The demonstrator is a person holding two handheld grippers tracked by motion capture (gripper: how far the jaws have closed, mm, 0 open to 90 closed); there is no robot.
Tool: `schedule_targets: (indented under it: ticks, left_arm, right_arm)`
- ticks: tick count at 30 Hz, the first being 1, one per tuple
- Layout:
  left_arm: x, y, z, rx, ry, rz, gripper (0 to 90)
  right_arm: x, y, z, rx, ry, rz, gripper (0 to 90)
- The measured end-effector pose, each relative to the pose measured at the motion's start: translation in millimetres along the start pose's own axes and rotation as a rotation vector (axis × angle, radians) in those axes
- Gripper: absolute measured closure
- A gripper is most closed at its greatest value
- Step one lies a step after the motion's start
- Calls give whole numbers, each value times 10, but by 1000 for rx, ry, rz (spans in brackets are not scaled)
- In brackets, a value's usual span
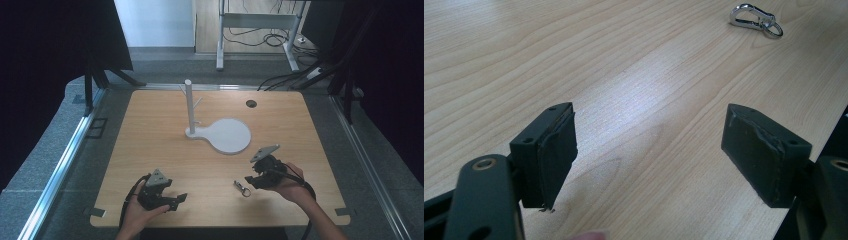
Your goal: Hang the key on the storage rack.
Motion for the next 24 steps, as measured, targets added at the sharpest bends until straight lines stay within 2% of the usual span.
schedule_targets:
  ticks: [5,17,24]
  left_arm:
    - [8,10,-13,6,1,2,225]
    - [-1,24,-38,20,0,-6,224]
    - [1,35,-51,27,-1,-1,225]
  right_arm:
    - [63,-18,-80,40,-28,10,539]
    - [153,-4,-273,112,-32,31,571]
    - [161,22,-357,130,-35,32,581]
Point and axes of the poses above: each handheld gripper's, and its own axes: z roughly backward along the jaws, y roughly out of its underside, x roughly to its left, the point moved 8 cm from there along -z, roughly forward along the jaws, and after that the axes turned 2 degrees about y, right-handed, at the moved point
